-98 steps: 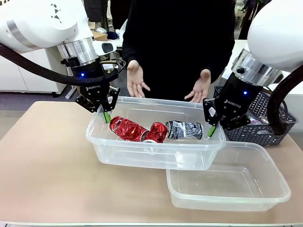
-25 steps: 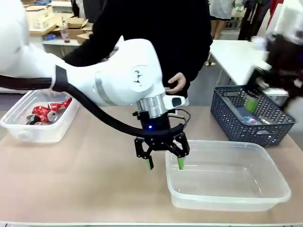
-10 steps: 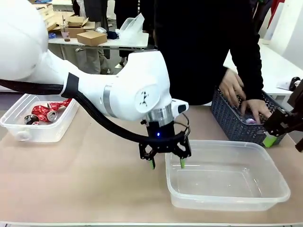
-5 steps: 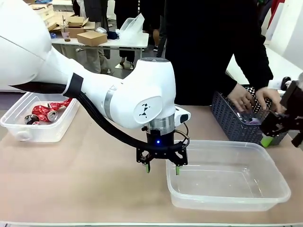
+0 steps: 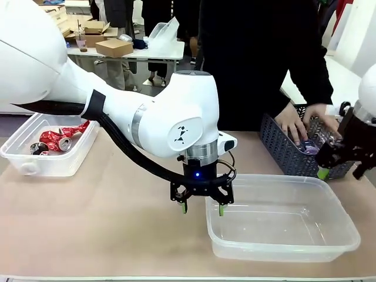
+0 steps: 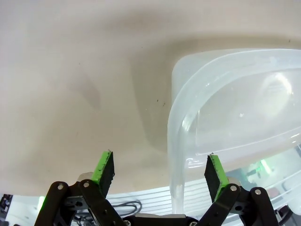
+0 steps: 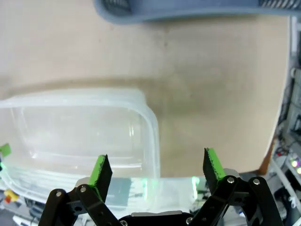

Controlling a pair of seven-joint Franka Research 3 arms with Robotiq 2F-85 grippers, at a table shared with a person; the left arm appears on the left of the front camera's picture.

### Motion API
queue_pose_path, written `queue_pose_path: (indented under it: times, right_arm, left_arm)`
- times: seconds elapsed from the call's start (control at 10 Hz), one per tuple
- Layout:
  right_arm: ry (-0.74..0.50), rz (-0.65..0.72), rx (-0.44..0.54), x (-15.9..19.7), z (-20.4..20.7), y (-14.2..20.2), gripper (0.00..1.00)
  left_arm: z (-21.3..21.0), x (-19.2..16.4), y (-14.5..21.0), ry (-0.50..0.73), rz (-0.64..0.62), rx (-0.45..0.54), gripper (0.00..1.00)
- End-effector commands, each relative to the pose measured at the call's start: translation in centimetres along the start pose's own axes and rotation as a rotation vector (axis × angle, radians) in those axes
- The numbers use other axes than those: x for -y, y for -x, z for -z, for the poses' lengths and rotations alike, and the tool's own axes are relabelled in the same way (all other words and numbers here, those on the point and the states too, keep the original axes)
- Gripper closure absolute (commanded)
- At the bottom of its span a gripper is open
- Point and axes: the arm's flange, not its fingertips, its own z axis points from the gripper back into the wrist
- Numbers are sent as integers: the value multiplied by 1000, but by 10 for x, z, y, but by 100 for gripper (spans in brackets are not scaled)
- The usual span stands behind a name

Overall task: Sort the waste into each basket.
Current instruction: Pick up the Organizing box on the right side of the table and lift it.

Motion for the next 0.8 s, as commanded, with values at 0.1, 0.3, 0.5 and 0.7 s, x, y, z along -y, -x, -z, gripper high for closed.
queue_pose_path:
  times: [0.1, 0.3, 0.5, 0.7]
  right_arm:
    - [0, 0, 0, 0, 0, 0, 0]
    - [0, 0, 0, 0, 0, 0, 0]
    - [-56, -38, -133, 5, 36, -2, 0]
    - [-34, -27, -334, 21, 85, 14, 0]
  left_arm:
    - [-1, 5, -7, -25, -20, -14, 0]
    - [-4, 4, -6, -23, -16, -6, 0]
    - [-5, 3, -1, -15, -35, 19, 0]
    - [-8, 1, 0, -13, -35, 22, 0]
